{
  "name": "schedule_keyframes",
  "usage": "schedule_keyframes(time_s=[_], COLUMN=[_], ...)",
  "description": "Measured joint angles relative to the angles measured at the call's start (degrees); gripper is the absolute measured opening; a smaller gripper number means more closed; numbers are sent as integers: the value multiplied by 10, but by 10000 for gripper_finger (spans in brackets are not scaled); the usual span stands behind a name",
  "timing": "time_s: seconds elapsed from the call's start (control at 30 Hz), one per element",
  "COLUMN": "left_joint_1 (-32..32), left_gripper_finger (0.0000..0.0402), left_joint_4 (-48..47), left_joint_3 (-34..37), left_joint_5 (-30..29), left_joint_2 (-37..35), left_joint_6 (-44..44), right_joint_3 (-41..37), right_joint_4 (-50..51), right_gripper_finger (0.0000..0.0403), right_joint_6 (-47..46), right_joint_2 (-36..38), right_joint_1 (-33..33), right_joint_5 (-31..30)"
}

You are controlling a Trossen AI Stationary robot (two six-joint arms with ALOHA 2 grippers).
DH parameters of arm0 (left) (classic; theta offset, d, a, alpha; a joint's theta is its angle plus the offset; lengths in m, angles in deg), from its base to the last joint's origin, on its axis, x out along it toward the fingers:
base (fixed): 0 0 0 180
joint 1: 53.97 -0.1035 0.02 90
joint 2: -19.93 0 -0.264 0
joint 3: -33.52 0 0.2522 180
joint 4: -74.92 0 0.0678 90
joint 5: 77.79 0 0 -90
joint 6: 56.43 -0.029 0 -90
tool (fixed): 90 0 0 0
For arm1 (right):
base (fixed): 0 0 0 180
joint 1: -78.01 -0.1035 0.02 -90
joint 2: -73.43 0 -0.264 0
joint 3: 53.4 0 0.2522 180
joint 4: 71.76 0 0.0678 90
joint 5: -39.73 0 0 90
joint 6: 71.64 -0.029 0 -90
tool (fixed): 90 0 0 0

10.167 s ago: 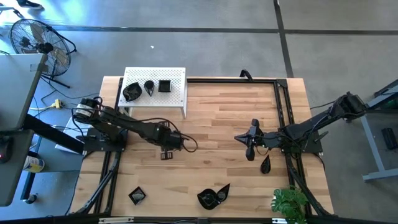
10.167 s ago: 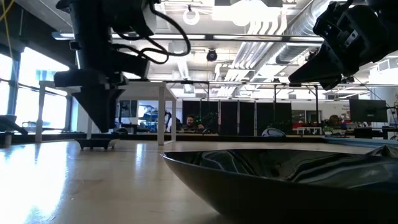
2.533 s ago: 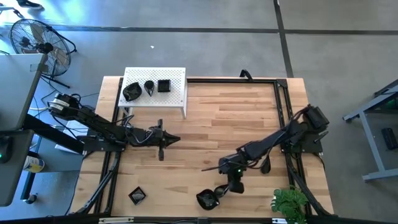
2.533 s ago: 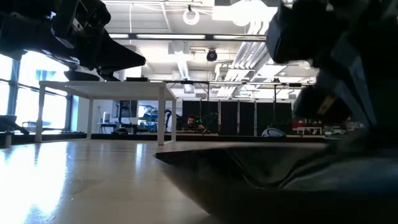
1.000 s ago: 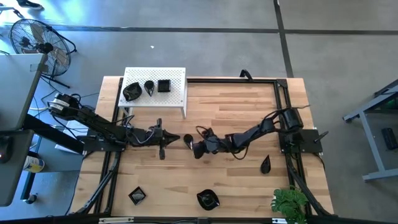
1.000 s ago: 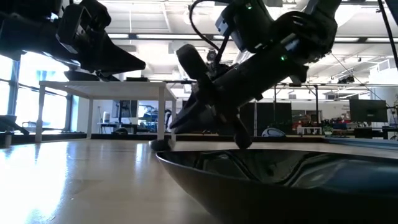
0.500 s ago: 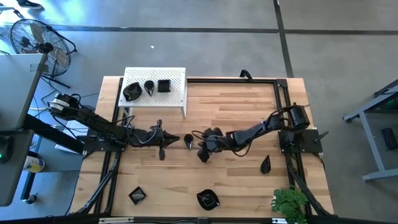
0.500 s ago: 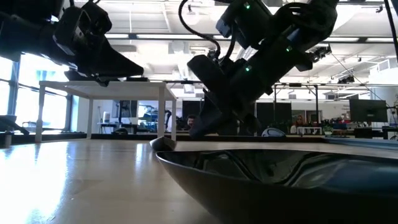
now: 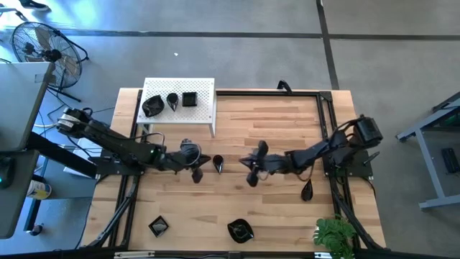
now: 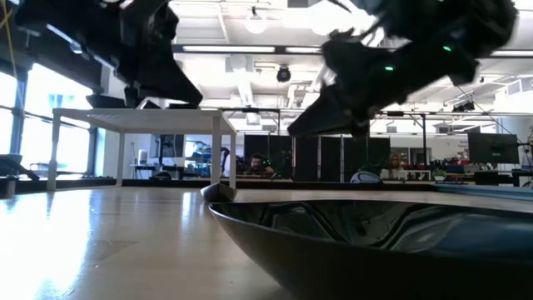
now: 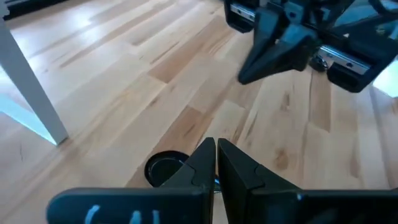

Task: Pick & Place Mini shaped plates
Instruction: Stack the bottom black drop shaped plate on top of the stacked black drop shaped plates on the shelf

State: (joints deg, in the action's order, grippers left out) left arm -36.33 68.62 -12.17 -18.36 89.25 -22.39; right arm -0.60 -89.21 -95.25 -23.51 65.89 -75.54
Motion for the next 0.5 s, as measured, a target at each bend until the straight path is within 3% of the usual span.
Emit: schedule_keyframes(time_s=[0.2,0.5], left_joint_1=[0,-22], left_gripper_finger=[17,21], left_joint_4=[-110,-312], left_joint_3=[-60,-168], left_joint_5=[-11,8], left_joint_2=[27,117], left_joint_6=[80,321], right_joint_3=[-109,-196], right_joint_4=[-160,-200], right_gripper_finger=[0,0], right_joint_6=[47,61], right_joint_2=[31,92], right_joint_1=[5,-12], right_joint_5=[19,-23])
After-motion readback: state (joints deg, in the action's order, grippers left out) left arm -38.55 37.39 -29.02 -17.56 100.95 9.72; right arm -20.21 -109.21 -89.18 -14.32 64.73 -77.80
